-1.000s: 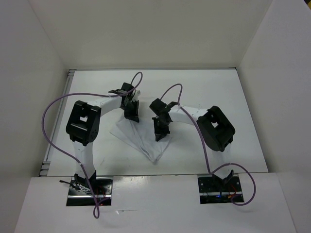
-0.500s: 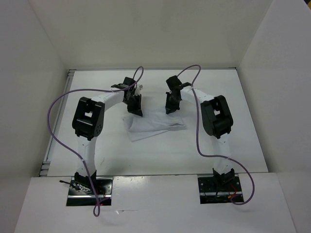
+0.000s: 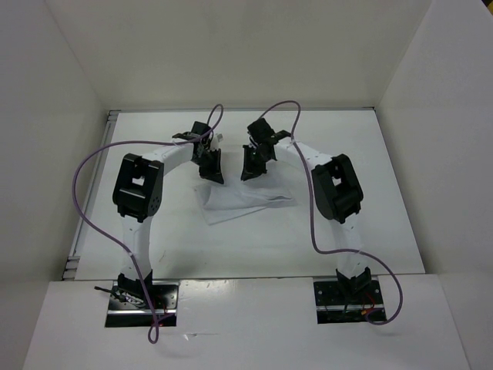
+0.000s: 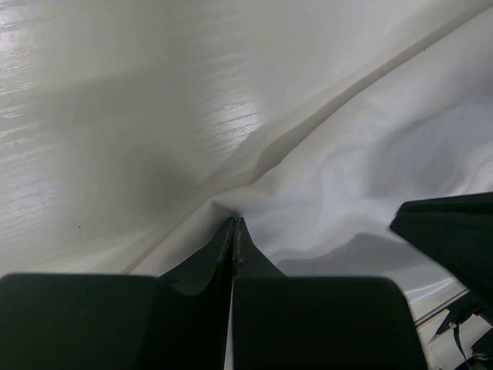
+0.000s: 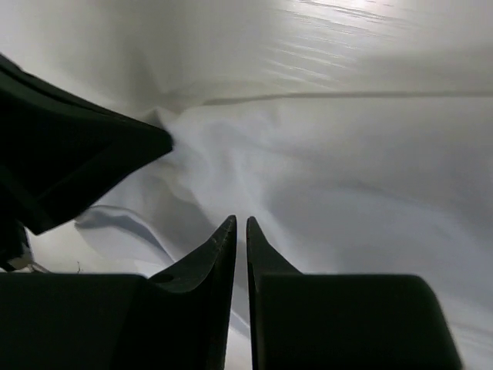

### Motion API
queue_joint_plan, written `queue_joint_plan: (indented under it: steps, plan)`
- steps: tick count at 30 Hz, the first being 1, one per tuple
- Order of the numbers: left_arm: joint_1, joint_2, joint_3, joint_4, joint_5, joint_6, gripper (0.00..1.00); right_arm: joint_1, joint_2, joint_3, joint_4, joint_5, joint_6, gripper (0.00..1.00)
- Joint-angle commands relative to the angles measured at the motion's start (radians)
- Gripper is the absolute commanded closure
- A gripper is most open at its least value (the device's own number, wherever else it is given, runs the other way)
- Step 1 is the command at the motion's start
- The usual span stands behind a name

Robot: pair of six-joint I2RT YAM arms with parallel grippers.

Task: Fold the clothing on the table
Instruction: Fold the skirt

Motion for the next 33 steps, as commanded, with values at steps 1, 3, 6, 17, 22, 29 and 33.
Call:
queue_joint_plan:
  steps: [1, 3, 6, 17, 22, 29, 33]
  plan:
    - [0.002, -0.027, 0.009, 0.001, 0.023, -0.007, 1.0, 0.053, 0.053, 0.061, 0.044, -0.069, 0.001, 0.86]
    - [0.011, -0.027, -0.001, 0.001, 0.012, -0.007, 1.0, 0.072, 0.062, 0.075, 0.044, -0.078, 0.011, 0.86]
    - [0.011, -0.027, -0.01, 0.011, 0.012, -0.007, 1.0, 0.101, 0.062, 0.075, 0.063, -0.102, 0.023, 0.86]
    - [0.031, -0.018, -0.05, 0.03, 0.003, -0.007, 1.0, 0.219, -0.198, -0.175, 0.063, -0.173, 0.055, 0.86]
    - [0.04, -0.039, -0.059, 0.03, 0.003, -0.007, 1.0, 0.219, -0.356, -0.241, -0.044, -0.086, 0.024, 0.86]
    - [0.049, -0.206, -0.05, 0.012, 0.049, -0.026, 0.75, 0.003, -0.304, -0.165, -0.046, 0.023, -0.019, 0.5]
    - [0.049, -0.327, -0.094, 0.002, 0.064, -0.026, 0.71, -0.111, -0.286, -0.137, -0.046, 0.091, -0.068, 0.39]
